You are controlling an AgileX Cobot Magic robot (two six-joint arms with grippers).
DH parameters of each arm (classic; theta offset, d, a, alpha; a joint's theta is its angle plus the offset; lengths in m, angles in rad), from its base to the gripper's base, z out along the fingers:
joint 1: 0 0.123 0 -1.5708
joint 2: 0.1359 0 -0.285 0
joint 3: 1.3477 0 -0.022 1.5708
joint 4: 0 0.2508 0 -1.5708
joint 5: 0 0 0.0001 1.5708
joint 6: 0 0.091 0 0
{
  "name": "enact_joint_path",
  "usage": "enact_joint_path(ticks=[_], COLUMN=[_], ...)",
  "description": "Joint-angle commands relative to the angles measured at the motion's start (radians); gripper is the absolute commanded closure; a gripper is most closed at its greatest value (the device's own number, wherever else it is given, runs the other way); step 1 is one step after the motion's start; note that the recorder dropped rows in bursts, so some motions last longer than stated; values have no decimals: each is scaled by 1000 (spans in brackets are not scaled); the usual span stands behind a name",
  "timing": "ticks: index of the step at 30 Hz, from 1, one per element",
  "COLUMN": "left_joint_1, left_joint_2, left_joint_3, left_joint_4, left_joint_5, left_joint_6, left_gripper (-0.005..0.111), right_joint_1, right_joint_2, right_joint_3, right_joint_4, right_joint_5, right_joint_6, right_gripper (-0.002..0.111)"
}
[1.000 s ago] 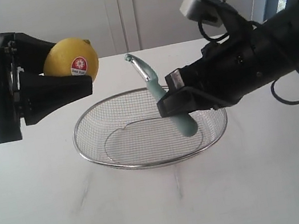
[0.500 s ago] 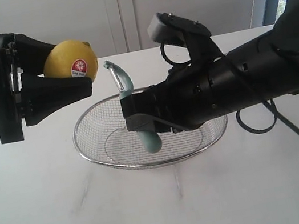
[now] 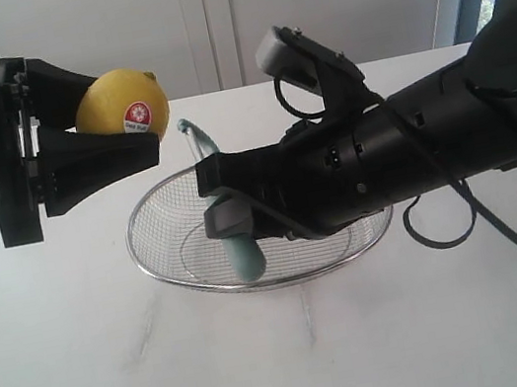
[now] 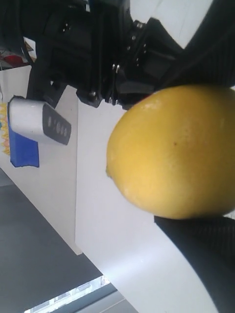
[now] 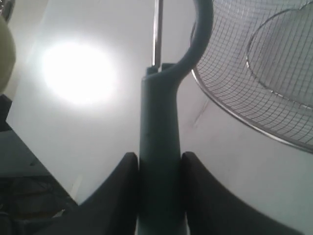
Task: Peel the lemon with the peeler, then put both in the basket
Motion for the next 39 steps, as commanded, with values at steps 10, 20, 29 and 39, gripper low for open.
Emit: enact_joint_path(ticks=[10, 20, 29, 39], left_joint_1=[3, 0, -55, -55], left_joint_2=[-4, -4, 3, 3], left_joint_3=[-4, 0, 1, 1], left_joint_4=[-16, -23, -12, -10], left_joint_5=[-26, -69, -106, -150], left_joint_6=[3, 3, 59, 43], left_gripper=[107, 107, 107, 107], right_joint_1=[89, 89, 89, 89], right_joint_2=[-47, -53, -53, -53], right_joint_3=[4, 4, 4, 4], right_joint_4=[14, 14, 18, 18], right_joint_5=[-97, -109, -86, -49], right_joint_6=[31, 50, 60, 60], right_gripper=[108, 108, 108, 108])
